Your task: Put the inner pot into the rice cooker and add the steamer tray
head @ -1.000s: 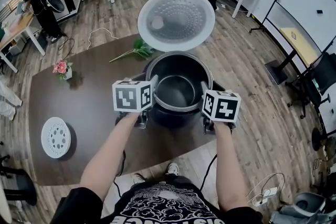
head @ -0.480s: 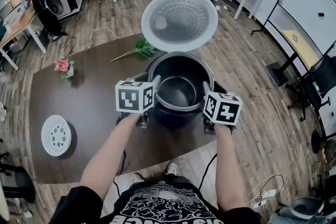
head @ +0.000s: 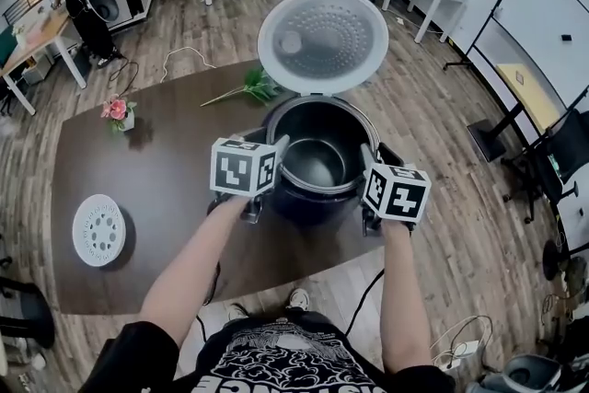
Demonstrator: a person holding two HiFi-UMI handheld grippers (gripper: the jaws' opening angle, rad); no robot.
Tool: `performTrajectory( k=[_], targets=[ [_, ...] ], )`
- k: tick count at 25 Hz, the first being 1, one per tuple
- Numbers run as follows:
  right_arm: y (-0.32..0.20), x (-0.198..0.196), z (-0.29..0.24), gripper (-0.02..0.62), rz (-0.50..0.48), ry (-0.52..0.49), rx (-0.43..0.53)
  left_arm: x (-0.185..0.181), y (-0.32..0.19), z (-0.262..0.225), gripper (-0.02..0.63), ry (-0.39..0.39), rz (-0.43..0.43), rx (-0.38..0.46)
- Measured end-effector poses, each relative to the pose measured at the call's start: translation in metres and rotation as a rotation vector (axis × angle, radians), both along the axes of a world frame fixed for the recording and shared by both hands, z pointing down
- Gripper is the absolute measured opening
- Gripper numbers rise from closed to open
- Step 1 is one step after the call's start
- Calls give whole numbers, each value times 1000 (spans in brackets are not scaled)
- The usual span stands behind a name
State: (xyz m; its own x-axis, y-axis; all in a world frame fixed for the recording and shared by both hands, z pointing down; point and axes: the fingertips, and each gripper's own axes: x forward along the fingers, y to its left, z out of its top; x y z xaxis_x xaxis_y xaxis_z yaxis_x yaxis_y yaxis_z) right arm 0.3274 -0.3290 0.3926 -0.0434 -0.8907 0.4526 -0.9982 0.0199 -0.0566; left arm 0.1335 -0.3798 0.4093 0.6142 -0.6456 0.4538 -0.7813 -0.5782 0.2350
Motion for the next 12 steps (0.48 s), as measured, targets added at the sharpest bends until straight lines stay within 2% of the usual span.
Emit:
performTrajectory(
  k=[5, 12],
  targets=[
    [0, -13, -17, 143, -35, -2, 36, -9, 4, -8, 172, -6, -1, 32],
    [-3, -48, -40, 151, -120, 7, 88, -43, 8, -22, 172, 15, -74, 64]
  ],
)
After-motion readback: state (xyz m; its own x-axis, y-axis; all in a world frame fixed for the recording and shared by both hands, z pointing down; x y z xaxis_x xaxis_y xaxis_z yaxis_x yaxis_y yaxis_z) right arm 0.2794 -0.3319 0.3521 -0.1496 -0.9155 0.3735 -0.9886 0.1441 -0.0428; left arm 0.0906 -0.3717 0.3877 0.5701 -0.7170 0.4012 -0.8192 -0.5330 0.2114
